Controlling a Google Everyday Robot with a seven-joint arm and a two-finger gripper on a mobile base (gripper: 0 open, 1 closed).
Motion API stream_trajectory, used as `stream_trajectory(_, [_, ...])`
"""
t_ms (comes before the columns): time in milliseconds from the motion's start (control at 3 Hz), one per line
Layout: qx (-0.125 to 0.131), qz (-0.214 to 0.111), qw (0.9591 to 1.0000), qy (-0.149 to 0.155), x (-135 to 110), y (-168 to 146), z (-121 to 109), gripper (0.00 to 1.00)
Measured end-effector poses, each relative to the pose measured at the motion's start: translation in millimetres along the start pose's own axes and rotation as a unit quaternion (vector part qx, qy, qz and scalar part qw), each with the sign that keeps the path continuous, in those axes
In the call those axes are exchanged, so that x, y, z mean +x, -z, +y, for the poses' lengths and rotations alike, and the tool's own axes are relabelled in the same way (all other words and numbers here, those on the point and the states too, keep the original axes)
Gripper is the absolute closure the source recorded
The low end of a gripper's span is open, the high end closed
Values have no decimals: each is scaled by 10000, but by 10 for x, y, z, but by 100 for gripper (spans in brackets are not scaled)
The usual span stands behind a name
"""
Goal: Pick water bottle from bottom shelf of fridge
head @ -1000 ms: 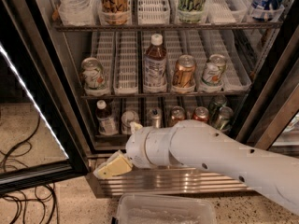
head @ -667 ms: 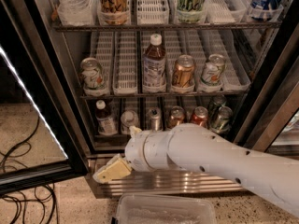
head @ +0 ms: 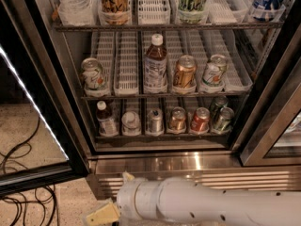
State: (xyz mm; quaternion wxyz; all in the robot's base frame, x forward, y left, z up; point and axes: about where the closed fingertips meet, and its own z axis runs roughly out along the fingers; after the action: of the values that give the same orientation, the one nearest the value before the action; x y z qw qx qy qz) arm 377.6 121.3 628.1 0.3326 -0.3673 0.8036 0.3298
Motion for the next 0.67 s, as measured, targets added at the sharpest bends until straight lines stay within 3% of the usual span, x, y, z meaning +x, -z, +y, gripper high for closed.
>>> stream_trajectory(333, [-167,294,9986,-403,536,-286,501,0])
stream_trajectory(667, [141,363,9978,-543,782,-311,495,0])
